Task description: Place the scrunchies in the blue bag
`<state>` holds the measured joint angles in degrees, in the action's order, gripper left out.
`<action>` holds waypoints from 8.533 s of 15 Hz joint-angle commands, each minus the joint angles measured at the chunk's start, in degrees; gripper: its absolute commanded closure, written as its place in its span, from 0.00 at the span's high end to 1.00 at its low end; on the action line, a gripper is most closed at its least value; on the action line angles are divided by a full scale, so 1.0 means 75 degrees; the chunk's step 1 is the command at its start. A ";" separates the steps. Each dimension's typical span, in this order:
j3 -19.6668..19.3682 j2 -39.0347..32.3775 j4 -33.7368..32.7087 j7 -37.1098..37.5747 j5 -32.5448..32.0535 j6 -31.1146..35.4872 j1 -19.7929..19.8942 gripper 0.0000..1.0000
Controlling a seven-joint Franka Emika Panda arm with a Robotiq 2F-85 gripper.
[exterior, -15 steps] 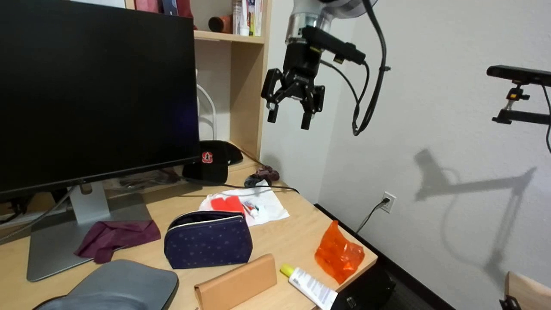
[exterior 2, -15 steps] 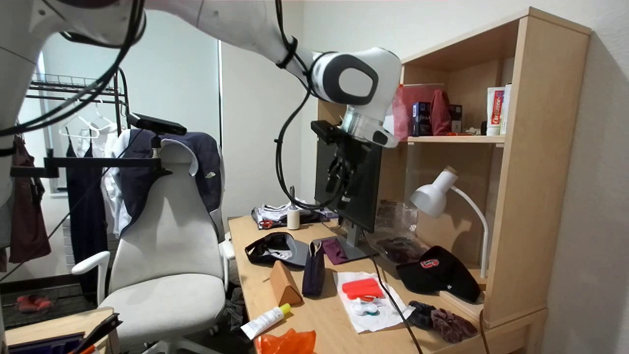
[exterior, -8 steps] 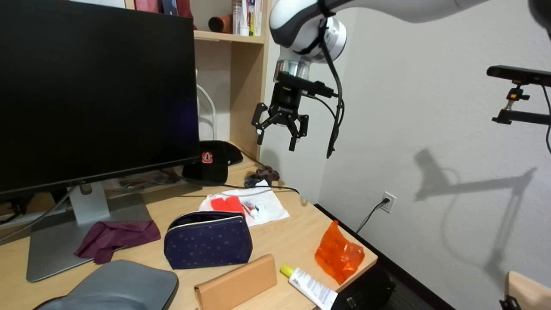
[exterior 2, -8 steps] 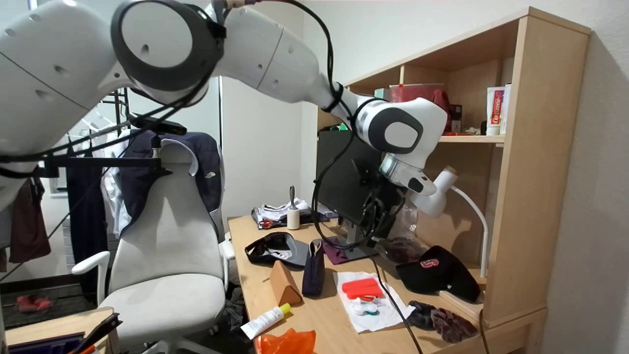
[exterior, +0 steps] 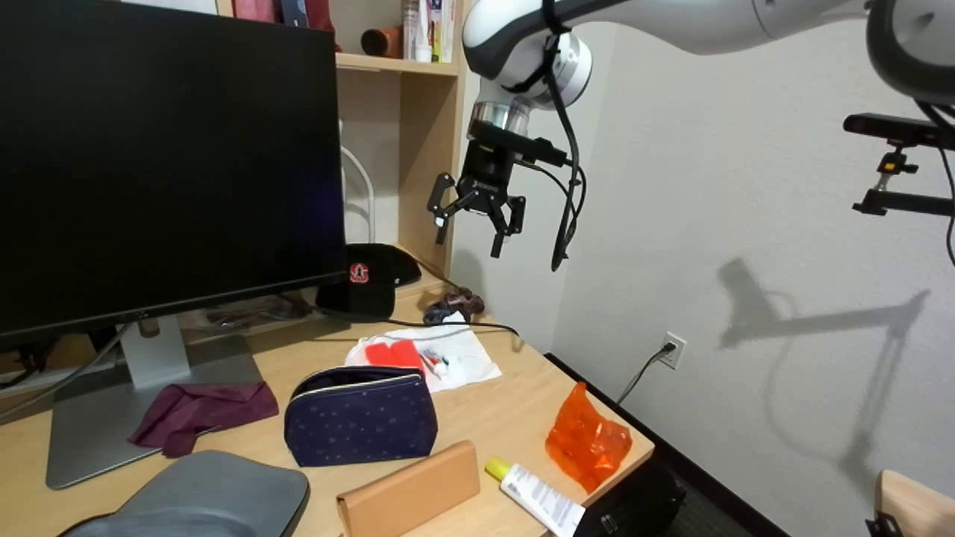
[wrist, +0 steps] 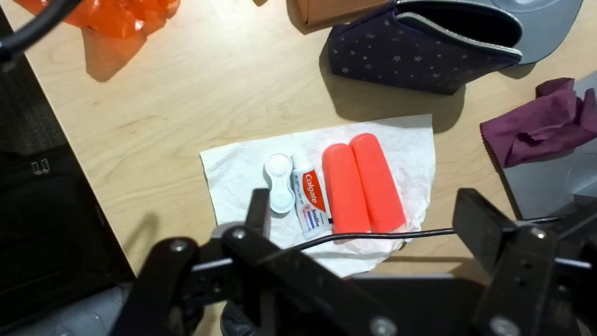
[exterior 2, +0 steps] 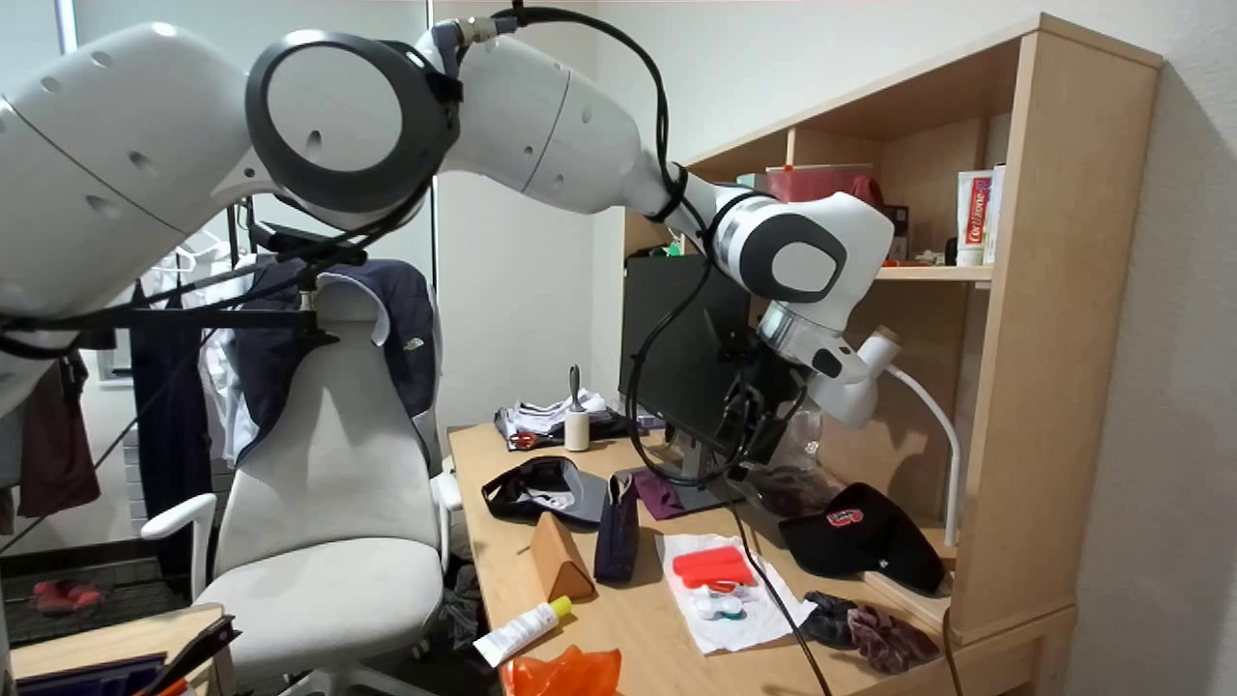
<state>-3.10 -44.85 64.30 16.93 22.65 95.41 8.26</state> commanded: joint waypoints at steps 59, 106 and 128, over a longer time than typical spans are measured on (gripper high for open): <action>-0.0373 -0.3632 -0.2080 0.0370 -0.1732 0.4856 0.0100 0.07; 0.0048 0.3287 0.6315 -0.1670 -0.3033 0.6436 -0.1045 0.09; 0.1027 0.4784 0.7865 -0.1702 -0.4865 0.7791 -0.2385 0.09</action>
<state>4.31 -9.03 122.33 4.85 -10.87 149.95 -9.42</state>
